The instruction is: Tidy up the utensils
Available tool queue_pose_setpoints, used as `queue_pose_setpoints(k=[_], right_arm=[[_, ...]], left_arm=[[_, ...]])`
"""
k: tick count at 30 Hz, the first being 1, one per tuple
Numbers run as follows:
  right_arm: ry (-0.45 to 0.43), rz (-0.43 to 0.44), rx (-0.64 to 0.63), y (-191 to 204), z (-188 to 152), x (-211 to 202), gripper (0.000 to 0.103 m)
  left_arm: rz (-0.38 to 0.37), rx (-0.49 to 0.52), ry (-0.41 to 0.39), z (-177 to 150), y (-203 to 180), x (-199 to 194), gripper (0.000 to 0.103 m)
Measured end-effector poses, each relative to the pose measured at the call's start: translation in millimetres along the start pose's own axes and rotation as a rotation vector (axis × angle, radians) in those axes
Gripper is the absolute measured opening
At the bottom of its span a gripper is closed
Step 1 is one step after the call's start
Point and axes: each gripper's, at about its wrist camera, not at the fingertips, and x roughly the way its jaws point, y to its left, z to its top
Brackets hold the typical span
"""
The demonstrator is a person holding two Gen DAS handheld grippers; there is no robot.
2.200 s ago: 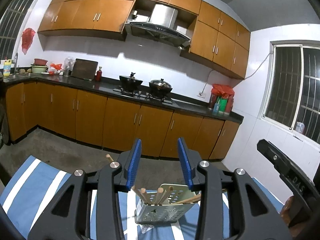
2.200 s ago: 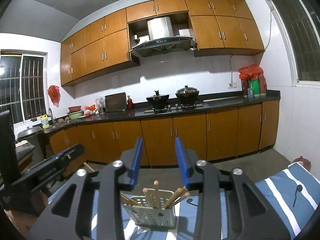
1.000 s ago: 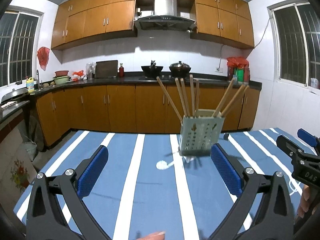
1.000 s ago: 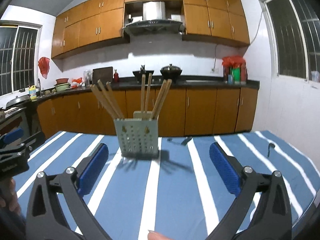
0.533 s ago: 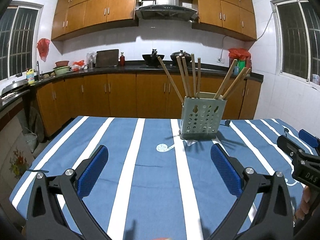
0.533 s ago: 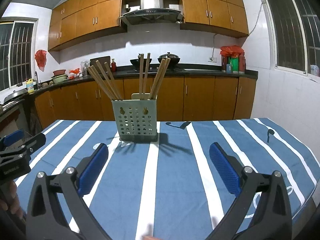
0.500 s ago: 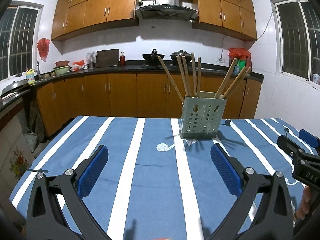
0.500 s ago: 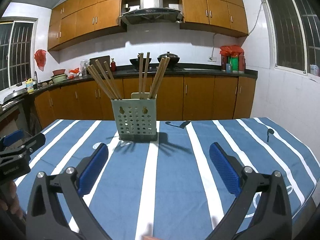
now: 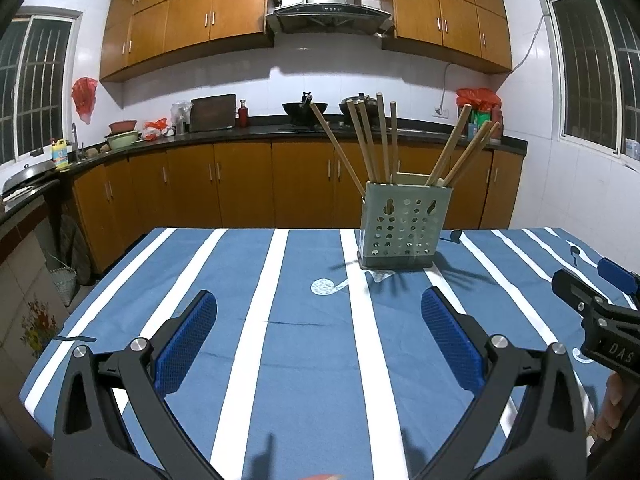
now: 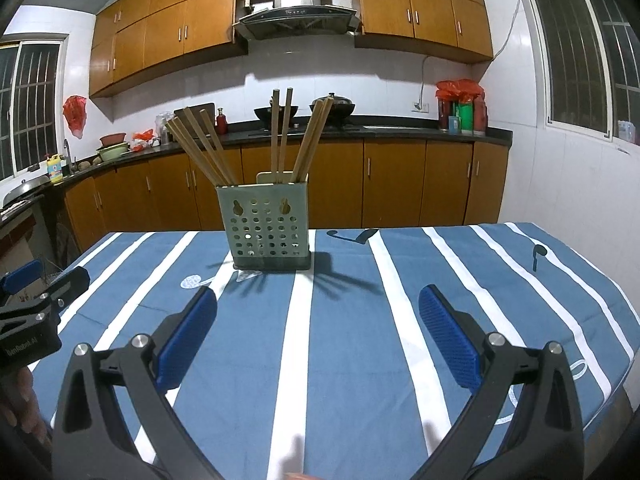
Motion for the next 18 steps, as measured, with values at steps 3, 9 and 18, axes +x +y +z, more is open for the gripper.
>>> queue_pose_setpoints(k=[3, 9, 18], right_arm=[[0.001, 0.000, 0.002, -0.6, -0.1, 0.3, 0.099], [0.001, 0.001, 0.001, -0.7, -0.1, 0.3, 0.099], [0.000, 0.001, 0.001, -0.7, -0.1, 0.2, 0.099]], left_arm=[[-0.002, 0.001, 0.002, -0.5, 0.0, -0.2, 0.101], [-0.002, 0.001, 0.001, -0.8, -1.6, -0.5, 0.101], [-0.001, 0.000, 0.002, -0.7, -1.8, -0.2, 0.101]])
